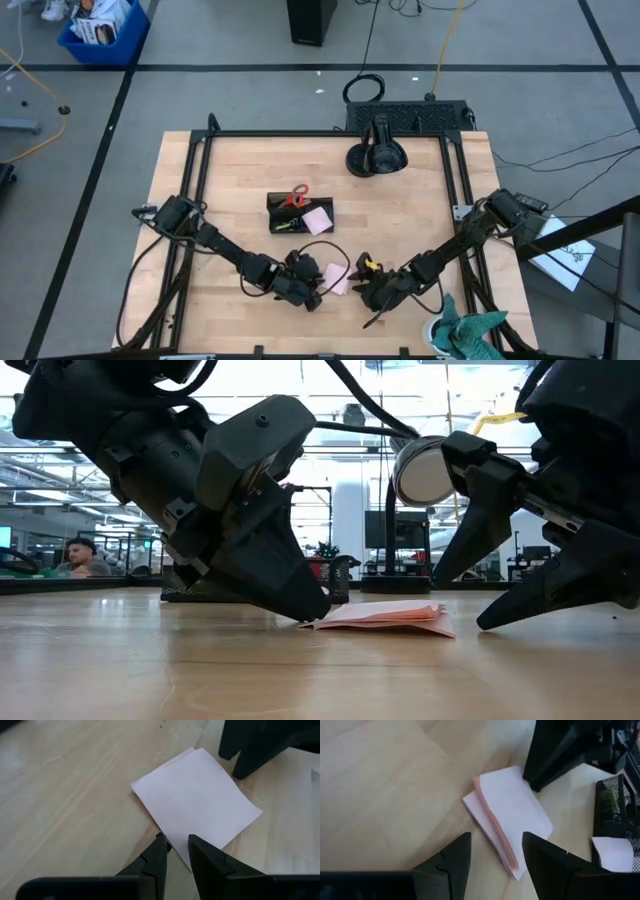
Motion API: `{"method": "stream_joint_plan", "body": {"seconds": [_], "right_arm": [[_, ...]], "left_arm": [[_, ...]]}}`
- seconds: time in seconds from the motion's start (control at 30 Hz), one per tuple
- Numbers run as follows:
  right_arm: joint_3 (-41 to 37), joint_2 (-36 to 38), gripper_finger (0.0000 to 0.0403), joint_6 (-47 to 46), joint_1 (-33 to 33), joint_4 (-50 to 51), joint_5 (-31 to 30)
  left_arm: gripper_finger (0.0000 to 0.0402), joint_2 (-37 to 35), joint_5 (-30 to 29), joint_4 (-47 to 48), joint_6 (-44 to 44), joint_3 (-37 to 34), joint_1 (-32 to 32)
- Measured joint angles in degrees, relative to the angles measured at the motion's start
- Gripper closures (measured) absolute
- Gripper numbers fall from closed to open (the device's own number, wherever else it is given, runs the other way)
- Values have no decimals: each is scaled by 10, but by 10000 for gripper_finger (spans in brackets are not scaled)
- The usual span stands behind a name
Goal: Pick and place office supplies into organizer
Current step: Put the pink sticky notes into the black desk organizer
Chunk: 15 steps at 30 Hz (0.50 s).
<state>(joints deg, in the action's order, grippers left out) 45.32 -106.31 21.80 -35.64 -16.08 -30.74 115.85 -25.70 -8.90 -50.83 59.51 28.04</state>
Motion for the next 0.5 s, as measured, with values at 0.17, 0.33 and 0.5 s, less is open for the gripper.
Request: {"method": "stream_joint_plan", "body": {"seconds": [0.17,0.33,0.5], "right_arm": [[-1,-26,232,15,3,-9,4],[-1,-46,233,35,3,-13,-27],[0,-55,238,45,4,-22,-34]], "left_arm": [[316,0,10,-8,8,0,-4],[316,0,22,-20,16,0,-6],[316,0,23,-21,22,0,-7]]}}
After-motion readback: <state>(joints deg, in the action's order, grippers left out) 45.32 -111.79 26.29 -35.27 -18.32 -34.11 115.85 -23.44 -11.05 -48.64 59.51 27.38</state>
